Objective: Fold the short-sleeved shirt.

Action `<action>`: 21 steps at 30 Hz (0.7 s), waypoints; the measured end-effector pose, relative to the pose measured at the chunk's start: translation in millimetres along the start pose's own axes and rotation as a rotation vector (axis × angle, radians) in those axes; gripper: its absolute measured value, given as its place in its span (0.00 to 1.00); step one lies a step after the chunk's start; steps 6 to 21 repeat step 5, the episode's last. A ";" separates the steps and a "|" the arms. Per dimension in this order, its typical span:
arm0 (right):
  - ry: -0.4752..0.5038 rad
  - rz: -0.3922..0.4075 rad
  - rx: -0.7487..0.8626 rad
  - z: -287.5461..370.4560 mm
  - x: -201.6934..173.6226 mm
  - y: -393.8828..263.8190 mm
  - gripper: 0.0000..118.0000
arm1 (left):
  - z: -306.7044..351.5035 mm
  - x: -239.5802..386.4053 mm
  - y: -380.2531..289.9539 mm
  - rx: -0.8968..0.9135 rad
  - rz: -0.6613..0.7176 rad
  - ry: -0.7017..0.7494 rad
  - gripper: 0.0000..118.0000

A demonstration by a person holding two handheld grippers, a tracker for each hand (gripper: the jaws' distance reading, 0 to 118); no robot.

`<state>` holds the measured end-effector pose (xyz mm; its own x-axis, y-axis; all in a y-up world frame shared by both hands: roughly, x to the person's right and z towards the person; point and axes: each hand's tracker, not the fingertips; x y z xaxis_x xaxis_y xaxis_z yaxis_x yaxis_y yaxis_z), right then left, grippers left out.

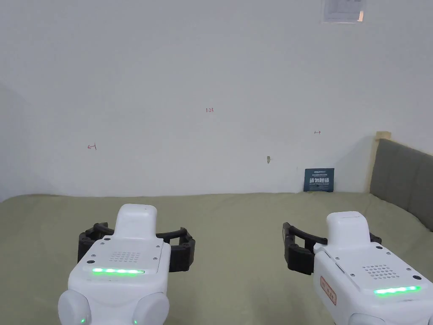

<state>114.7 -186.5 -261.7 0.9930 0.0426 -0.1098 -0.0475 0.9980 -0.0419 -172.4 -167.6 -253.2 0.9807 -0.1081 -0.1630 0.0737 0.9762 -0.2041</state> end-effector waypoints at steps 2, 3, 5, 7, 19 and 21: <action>-0.001 0.002 0.001 0.5 0.3 0.7 0.74 | 1.2 -2.3 1.5 0.009 0.017 -0.027 1.00; -0.001 0.005 0.001 0.9 0.4 0.9 0.74 | 2.8 -3.9 2.3 0.019 0.023 -0.045 1.00; -0.001 0.011 -0.002 1.4 0.4 1.4 0.74 | 4.3 -6.3 4.5 0.026 0.046 -0.077 1.00; -0.001 0.011 -0.002 1.4 0.4 1.4 0.74 | 4.3 -6.3 4.5 0.026 0.046 -0.077 1.00; -0.001 0.011 -0.002 1.4 0.4 1.4 0.74 | 4.3 -6.3 4.5 0.026 0.046 -0.077 1.00; -0.001 0.011 -0.002 1.4 0.4 1.4 0.74 | 4.3 -6.3 4.5 0.026 0.046 -0.077 1.00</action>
